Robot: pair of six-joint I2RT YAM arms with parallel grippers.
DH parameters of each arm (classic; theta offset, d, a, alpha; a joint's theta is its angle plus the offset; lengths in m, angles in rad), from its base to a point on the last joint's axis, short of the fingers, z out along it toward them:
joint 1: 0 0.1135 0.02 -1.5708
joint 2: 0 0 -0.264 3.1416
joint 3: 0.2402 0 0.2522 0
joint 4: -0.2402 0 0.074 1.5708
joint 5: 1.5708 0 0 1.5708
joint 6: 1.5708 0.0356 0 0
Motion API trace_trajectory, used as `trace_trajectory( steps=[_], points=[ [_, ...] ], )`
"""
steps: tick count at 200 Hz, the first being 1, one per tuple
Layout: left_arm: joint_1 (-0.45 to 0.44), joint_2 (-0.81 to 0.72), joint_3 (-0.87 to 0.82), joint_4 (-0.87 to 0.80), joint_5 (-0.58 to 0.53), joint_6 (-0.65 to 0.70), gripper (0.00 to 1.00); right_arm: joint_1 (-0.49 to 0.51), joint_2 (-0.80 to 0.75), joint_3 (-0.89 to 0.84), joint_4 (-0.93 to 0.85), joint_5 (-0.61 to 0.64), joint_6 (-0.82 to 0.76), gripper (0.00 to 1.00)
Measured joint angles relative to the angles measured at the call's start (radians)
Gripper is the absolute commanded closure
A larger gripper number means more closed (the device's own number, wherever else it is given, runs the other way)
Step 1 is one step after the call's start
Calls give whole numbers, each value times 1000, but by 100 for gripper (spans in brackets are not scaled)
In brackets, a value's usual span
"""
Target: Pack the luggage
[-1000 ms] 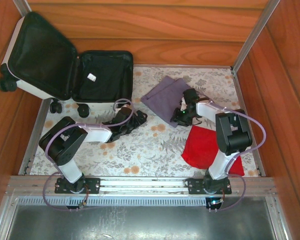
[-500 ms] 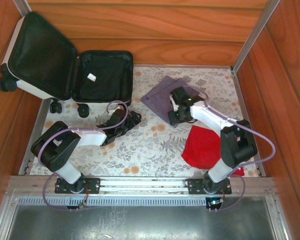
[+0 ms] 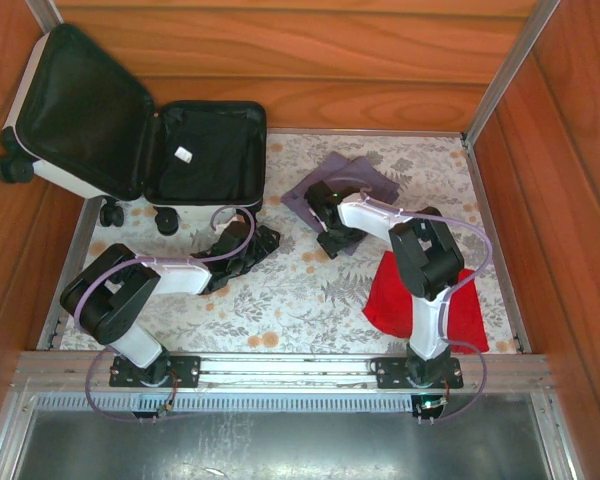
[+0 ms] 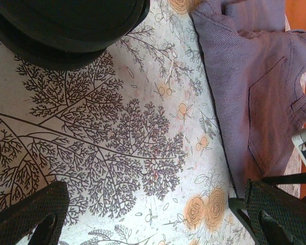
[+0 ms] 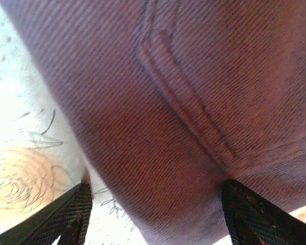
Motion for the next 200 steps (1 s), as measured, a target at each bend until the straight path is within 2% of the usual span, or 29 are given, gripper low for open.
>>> trace_trajectory(
  steps=[20,35,64,92,146,200],
  points=[
    [0,0,0,0,0,-9,6,0,18,19,-4,31,-8,34],
    [0,1,0,0,0,-18,6,1,27,26,0,48,-10,42],
    [0,22,6,0,5,-39,6,1,33,24,8,62,-16,76],
    [0,57,39,0,18,-69,8,0,8,3,32,42,-21,99],
    [-6,108,117,1,60,-147,9,-6,-166,-68,80,-140,-20,100],
    [-6,227,232,7,93,-210,9,-6,-248,-131,100,-277,-19,100]
  ],
)
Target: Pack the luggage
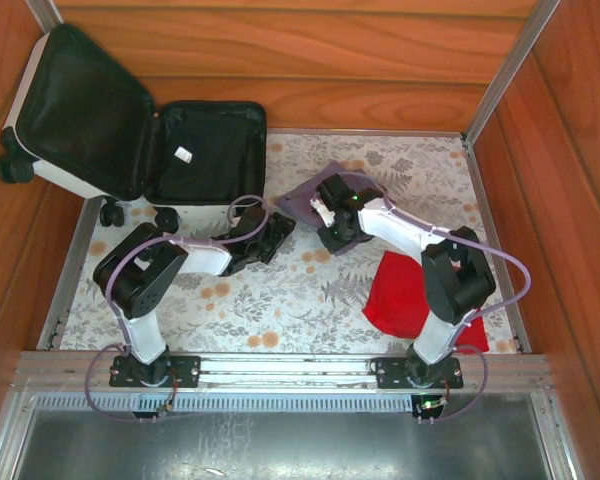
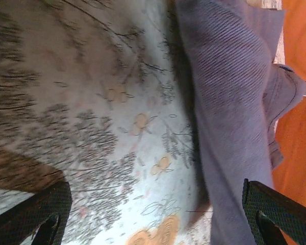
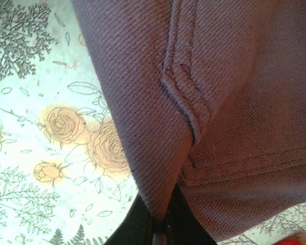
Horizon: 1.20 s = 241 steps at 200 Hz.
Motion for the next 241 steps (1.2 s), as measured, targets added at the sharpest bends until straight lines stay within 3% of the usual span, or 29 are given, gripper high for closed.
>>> trace_trajectory(
  steps=[116,189,241],
  points=[
    [-31,172,196,23,46,-97,15,0,-165,-109,41,-101,32,100],
    [-63,216,233,23,39,-133,34,0,-185,-169,77,-121,47,100],
    [-63,278,303,21,48,-148,59,0,-240,-193,92,-120,56,99]
  ],
)
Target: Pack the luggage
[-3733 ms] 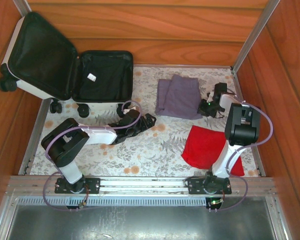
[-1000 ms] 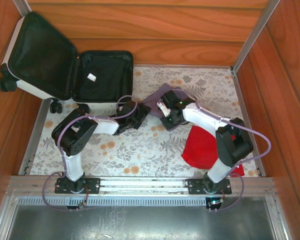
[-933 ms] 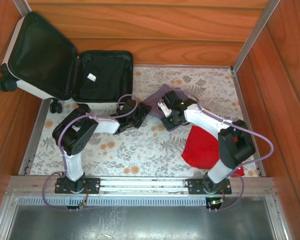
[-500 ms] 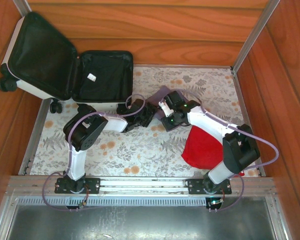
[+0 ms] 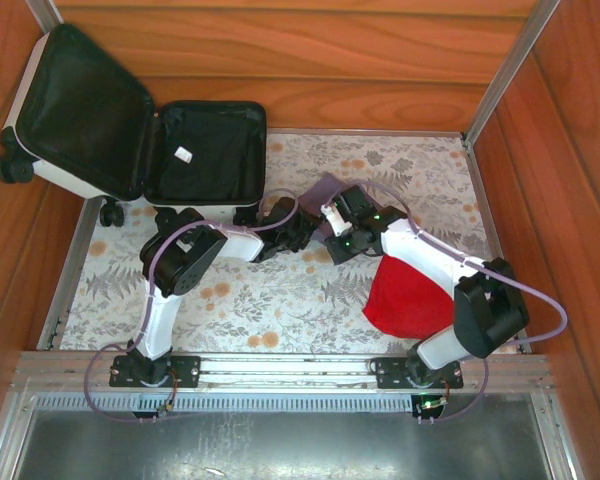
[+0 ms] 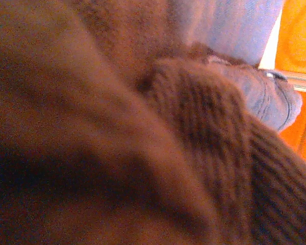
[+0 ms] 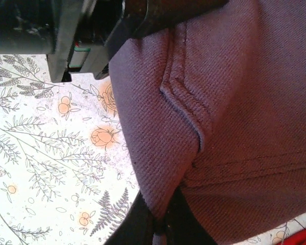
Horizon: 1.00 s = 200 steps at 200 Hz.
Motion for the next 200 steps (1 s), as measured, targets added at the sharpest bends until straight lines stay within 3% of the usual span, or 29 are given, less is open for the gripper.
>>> trace_trajectory(
  steps=[31,47,62,102,128,160,200],
  points=[
    [-3,13,42,-17,-4,13,86,0,-30,-16,-2,8,11,72],
    [-3,22,69,-35,-8,27,100,1,-79,-19,-11,25,32,49],
    [-3,25,89,-54,-11,49,100,1,-140,-19,-14,61,53,39],
    [-3,17,146,-129,-18,116,100,0,-330,-29,-22,278,137,30],
    [2,-24,177,-188,-22,169,100,-16,-462,-64,-15,397,193,29],
    [24,-101,224,-240,-20,214,100,-56,-562,-130,2,451,238,30],
    [63,-161,293,-289,-21,241,100,-61,-569,-152,0,462,274,30]
  ],
)
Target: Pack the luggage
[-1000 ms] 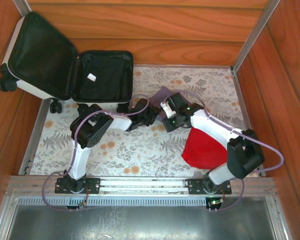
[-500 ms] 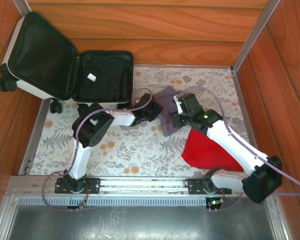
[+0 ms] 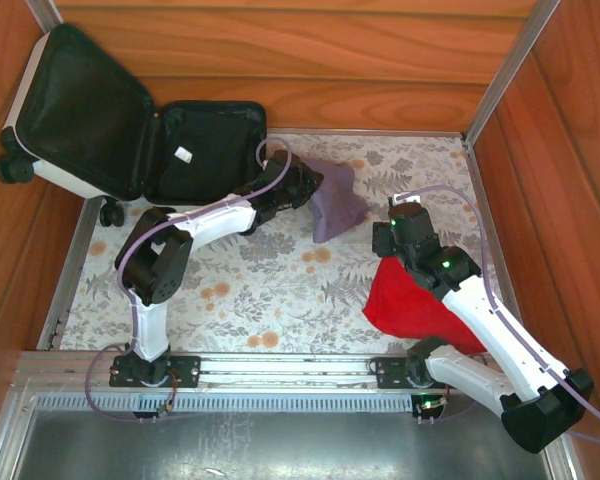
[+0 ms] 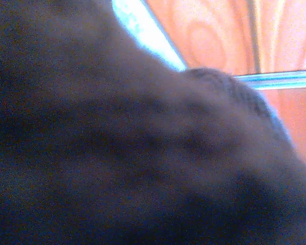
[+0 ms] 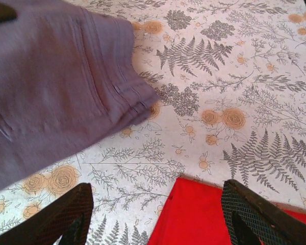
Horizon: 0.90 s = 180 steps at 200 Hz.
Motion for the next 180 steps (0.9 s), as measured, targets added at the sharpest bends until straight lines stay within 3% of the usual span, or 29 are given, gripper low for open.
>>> trace_trajectory(
  steps=[80,180],
  points=[
    [61,-119,99,-161,-30,135,100,0,3,-1,-6,-2,35,30],
    [264,-138,430,-405,-61,343,100,0,35,-1,-6,-10,42,29]
  ],
)
